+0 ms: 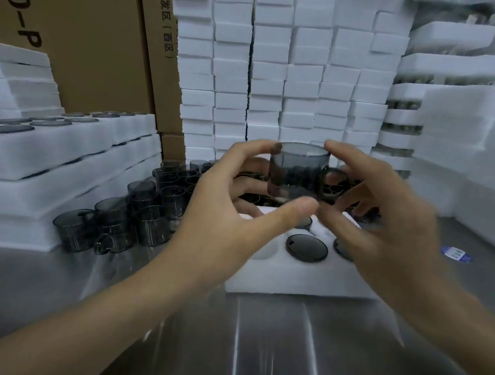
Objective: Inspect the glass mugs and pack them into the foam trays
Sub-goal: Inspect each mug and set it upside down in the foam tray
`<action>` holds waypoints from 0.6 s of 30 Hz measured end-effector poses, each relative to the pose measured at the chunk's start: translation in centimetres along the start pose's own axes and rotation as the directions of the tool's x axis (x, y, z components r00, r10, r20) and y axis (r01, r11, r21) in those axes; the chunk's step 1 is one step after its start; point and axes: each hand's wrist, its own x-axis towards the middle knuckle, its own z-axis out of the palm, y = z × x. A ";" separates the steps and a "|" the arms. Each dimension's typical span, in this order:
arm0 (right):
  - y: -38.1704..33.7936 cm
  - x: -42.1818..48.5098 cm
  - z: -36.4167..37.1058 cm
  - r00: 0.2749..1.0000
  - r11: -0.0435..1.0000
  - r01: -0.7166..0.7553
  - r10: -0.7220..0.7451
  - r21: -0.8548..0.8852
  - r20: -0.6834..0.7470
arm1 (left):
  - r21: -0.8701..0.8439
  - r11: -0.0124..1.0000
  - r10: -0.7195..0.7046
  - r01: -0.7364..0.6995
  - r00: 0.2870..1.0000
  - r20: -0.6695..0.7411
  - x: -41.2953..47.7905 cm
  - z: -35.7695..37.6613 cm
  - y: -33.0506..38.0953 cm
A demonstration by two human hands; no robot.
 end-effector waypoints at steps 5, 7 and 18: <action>-0.3 1.0 -0.8 0.999 0.997 -0.004 0.008 0.083 -0.052 | 0.157 0.968 0.195 -0.194 0.981 0.007 -0.1 -0.2 0.3; -0.4 1.2 -1.0 1.000 0.996 -0.022 0.024 0.085 -0.019 | 0.166 0.958 0.239 -0.233 0.971 -0.023 -0.1 -0.1 0.0; -0.5 0.8 -0.5 0.997 0.996 0.051 -0.046 -0.072 0.069 | 0.417 0.811 0.444 -0.411 0.896 0.018 -0.2 -0.3 -0.5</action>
